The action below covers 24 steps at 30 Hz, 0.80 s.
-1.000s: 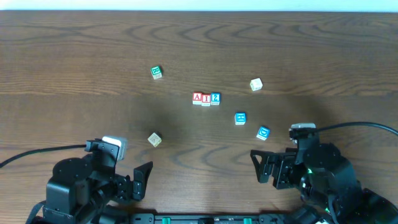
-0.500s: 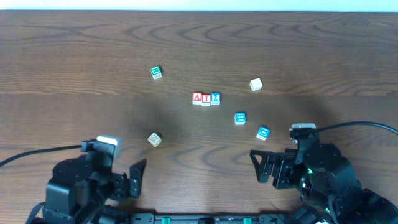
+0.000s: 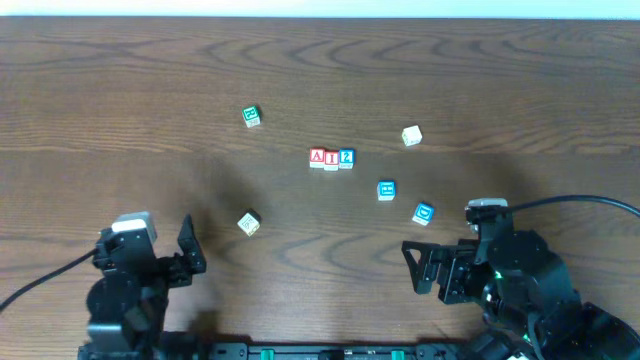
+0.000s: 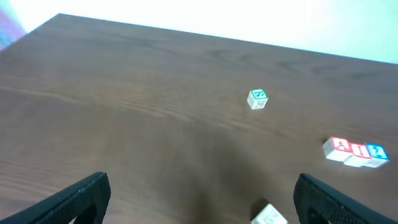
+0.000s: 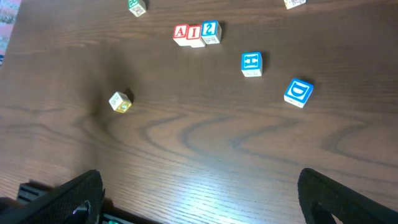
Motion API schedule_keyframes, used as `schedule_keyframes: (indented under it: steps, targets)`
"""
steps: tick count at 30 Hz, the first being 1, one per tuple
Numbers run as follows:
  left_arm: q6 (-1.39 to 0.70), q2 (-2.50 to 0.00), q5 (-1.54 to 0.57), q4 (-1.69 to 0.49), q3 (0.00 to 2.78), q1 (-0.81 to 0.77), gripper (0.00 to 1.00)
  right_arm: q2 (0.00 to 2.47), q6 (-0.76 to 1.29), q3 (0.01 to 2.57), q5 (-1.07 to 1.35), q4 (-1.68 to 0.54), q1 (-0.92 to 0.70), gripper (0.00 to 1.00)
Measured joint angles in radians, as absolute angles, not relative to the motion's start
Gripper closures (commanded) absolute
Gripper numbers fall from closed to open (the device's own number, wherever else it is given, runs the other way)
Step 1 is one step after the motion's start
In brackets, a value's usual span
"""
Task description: Spell out Ai2
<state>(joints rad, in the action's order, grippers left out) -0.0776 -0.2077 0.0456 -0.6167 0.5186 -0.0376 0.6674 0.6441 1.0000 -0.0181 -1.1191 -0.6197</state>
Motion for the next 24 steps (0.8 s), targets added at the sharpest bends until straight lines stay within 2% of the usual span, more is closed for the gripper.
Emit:
schedule_keyframes:
  steps: [10,24]
  targets:
    - [-0.078,-0.053,0.045,-0.479,0.246,-0.035,0.05,0.667,0.644,0.999,-0.017,-1.118,-0.620,0.01]
    - [-0.078,-0.012,0.045,-0.445,0.147,-0.035,0.05,0.667,0.644,0.999,-0.017,-1.118,-0.620,0.01]
